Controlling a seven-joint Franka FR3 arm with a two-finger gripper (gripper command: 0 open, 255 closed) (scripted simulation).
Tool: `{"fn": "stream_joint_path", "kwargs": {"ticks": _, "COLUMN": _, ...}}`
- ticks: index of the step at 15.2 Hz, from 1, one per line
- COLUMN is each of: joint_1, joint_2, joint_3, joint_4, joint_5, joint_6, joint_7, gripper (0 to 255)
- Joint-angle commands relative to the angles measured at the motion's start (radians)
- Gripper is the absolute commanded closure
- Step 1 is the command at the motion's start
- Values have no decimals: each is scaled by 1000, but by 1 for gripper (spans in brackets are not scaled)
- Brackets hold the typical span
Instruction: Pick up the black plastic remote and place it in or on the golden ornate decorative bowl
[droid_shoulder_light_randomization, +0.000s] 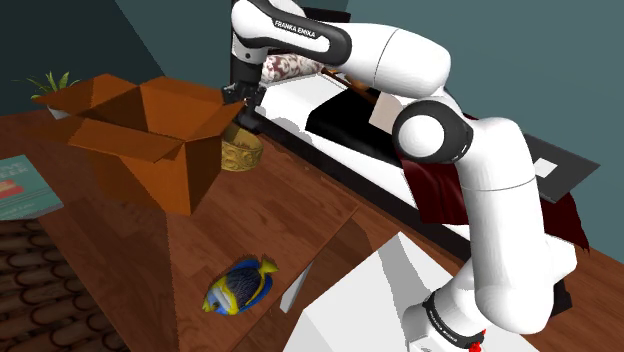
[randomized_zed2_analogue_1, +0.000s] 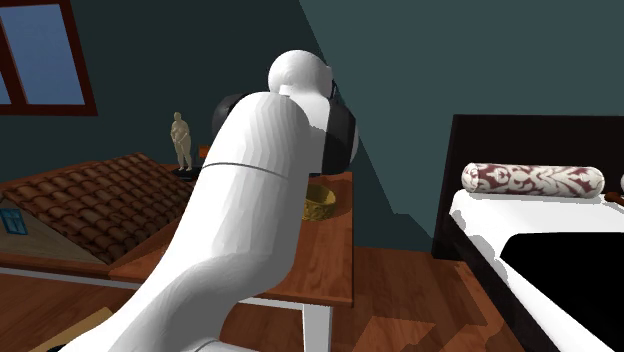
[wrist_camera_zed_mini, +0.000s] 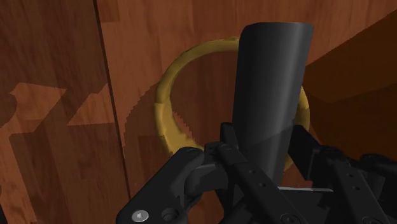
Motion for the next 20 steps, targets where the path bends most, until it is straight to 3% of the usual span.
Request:
{"fn": "stream_joint_path", "kwargs": {"ticks": 1, "joint_1": 1, "joint_2": 5, "joint_3": 1, "joint_4": -25, "joint_5": 0, "joint_6": 23, "joint_7": 0, "gripper": 255}}
{"fn": "stream_joint_path", "kwargs": {"ticks": 8, "joint_1": -8, "joint_2": -14, "joint_3": 1, "joint_4": -159, "joint_5": 3, "joint_6": 137, "joint_7": -4, "gripper": 255}}
{"fn": "stream_joint_path", "kwargs": {"ticks": 16, "joint_1": -8, "joint_2": -14, "joint_3": 0, "joint_4": -159, "joint_5": 3, "joint_6": 137, "joint_7": -4, "gripper": 255}}
{"fn": "stream_joint_path", "kwargs": {"ticks": 17, "joint_1": -8, "joint_2": -14, "joint_3": 0, "joint_4": -159, "joint_5": 3, "joint_6": 137, "joint_7": -4, "gripper": 0}}
{"fn": "stream_joint_path", "kwargs": {"ticks": 20, "joint_1": -8, "joint_2": -14, "joint_3": 0, "joint_4": -159, "joint_5": 3, "joint_6": 137, "joint_7": -4, "gripper": 0}}
